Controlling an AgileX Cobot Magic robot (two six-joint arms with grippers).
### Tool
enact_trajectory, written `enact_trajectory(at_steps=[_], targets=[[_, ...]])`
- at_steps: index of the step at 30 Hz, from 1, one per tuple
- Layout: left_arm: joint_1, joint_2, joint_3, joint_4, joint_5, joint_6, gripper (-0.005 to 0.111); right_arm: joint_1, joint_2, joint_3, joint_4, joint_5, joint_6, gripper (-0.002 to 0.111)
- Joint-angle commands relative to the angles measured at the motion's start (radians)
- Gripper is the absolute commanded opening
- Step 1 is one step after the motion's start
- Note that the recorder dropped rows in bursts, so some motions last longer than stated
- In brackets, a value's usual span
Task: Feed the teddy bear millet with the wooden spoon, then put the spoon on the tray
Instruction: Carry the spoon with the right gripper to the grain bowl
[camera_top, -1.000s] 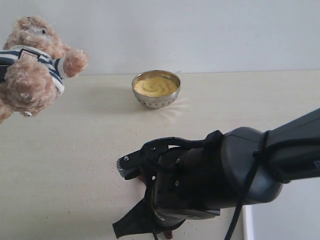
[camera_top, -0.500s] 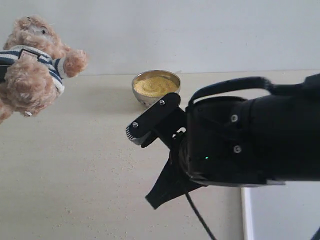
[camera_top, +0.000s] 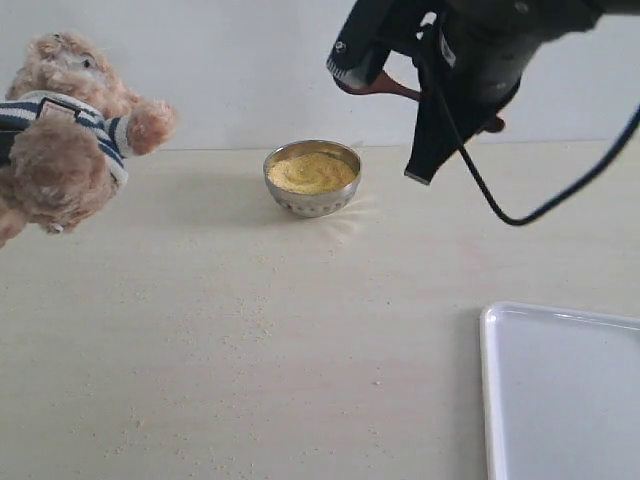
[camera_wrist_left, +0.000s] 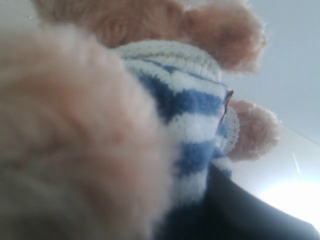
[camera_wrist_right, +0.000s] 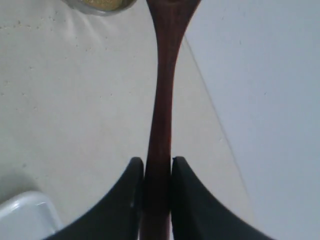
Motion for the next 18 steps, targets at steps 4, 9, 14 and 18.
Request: enact_trajectory(at_steps=[4,9,14,18], targets=[[0.003,-0.007,0.002,0.027,0.001,0.043,0.005,-0.006,0.316,-0.195,-0.209,0.067,-0.382,0.0],[0.003,-0.007,0.002,0.063,-0.001,0.045,0.005,-0.006,0.461,-0.242,-0.423,-0.051,-0.368,0.0],[0.003,-0.007,0.002,0.065,-0.001,0.045,0.005,-0.006,0.568,-0.386,-0.483,-0.043,-0.246,0.0],[0.003,-0.007,0.002,0.073,-0.001,0.045,0.005,-0.006,0.609,-0.458,-0.45,-0.086,-0.255,0.0]])
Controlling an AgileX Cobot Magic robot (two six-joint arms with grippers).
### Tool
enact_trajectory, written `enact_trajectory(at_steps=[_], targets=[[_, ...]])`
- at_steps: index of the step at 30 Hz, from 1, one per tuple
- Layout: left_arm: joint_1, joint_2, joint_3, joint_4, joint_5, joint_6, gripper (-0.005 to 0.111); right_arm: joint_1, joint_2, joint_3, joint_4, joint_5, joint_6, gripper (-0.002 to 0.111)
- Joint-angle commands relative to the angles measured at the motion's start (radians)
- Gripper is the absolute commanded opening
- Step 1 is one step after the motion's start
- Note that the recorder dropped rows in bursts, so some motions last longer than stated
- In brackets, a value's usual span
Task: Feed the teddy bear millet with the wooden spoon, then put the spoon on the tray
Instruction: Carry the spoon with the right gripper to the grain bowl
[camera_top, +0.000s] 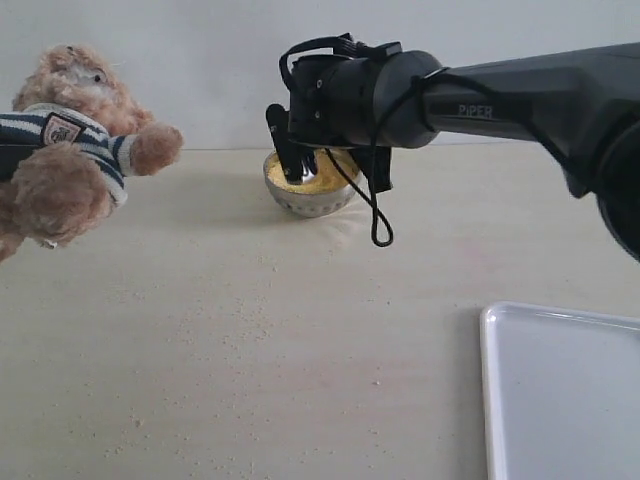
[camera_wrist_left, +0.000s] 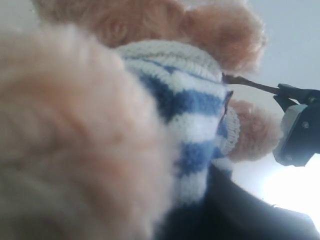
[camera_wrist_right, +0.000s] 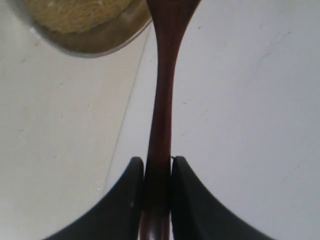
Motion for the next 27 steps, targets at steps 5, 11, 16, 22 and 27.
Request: enact_trajectory(at_steps=[5,11,16,22,27], targets=[[0.003,-0.007,0.002,0.01,0.006,0.006,0.005,-0.009,0.054,-0.094,0.058,0.01,-0.064,0.0],[0.003,-0.007,0.002,0.009,0.008,0.006,0.005,-0.051,0.05,-0.094,0.095,0.023,-0.111,0.0],[0.003,-0.007,0.002,0.009,0.008,0.006,0.005,-0.061,0.05,-0.094,0.219,0.004,-0.19,0.0],[0.003,-0.007,0.002,0.016,0.008,0.006,0.005,-0.062,0.058,-0.094,0.228,0.013,-0.191,0.0],[0.003,-0.007,0.002,0.016,0.008,0.006,0.005,-0.062,0.058,-0.094,0.243,0.012,-0.193,0.0]])
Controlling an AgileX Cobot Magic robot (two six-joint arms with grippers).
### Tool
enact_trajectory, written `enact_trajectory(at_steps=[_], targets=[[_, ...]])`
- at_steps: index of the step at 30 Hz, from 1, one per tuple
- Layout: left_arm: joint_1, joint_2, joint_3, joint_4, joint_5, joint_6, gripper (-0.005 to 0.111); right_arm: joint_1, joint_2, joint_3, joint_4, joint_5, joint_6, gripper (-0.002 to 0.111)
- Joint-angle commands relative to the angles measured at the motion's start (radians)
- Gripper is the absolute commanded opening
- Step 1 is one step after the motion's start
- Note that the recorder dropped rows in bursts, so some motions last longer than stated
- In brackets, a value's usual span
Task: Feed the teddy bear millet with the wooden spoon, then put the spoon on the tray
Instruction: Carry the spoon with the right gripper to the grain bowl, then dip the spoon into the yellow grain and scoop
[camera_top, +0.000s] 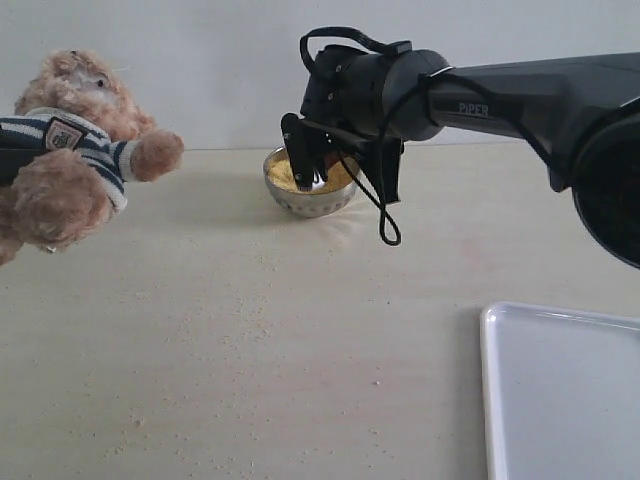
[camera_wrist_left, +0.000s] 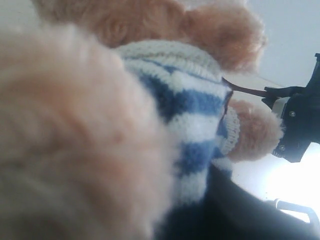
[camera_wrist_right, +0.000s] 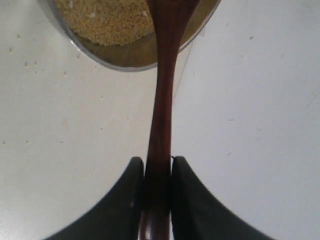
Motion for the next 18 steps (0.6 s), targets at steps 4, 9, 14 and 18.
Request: enact_trajectory(at_steps=[4,9,14,18], targets=[[0.003,-0.007,0.002,-0.008,0.008,0.004,0.005,-0.01,-0.007,-0.007,0.031,0.018,-0.017,0.0],[0.003,-0.007,0.002,-0.008,0.008,0.004,0.005,-0.051,-0.026,-0.007,0.076,0.025,-0.054,0.0],[0.003,-0.007,0.002,-0.008,0.008,0.004,0.005,-0.097,-0.041,-0.005,0.199,-0.038,-0.115,0.0],[0.003,-0.007,0.002,-0.008,0.008,0.004,0.005,-0.097,-0.04,-0.005,0.209,-0.093,-0.109,0.0]])
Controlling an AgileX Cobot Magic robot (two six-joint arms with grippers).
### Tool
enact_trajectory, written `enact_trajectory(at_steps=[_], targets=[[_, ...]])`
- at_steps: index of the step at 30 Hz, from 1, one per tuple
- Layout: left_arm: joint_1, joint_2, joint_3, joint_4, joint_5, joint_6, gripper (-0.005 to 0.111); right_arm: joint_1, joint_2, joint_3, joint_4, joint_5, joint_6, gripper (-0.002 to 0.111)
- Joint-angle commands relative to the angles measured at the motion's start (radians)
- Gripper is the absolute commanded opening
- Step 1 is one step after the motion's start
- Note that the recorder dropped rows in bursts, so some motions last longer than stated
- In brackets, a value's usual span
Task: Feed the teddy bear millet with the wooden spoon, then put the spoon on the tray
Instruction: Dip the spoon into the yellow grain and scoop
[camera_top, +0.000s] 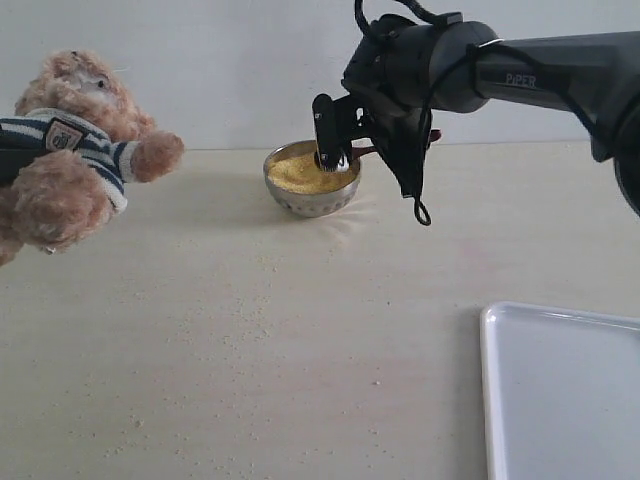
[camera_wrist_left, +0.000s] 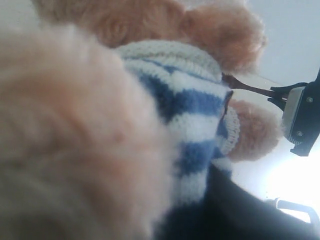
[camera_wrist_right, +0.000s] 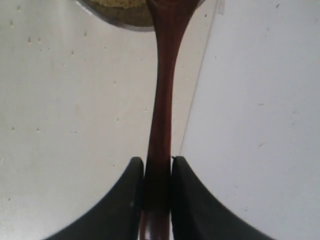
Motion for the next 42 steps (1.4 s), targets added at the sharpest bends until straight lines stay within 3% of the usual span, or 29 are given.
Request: enact_trajectory(at_steps=[1,26,30,42], targets=[[0.003,-0.007,0.002,-0.011,0.008,0.004,0.005,-0.004,-0.012,-0.005,0.03,-0.072,0.0,0.0],[0.003,-0.007,0.002,-0.007,0.0,0.004,0.005,-0.004,0.035,-0.005,-0.026,-0.062,0.011,0.0],[0.003,-0.007,0.002,-0.007,-0.001,0.004,0.005,-0.004,0.035,-0.005,0.176,-0.022,-0.171,0.0],[0.003,-0.007,0.002,-0.007,-0.001,0.004,0.005,-0.004,0.033,-0.005,0.069,-0.045,0.108,0.0]])
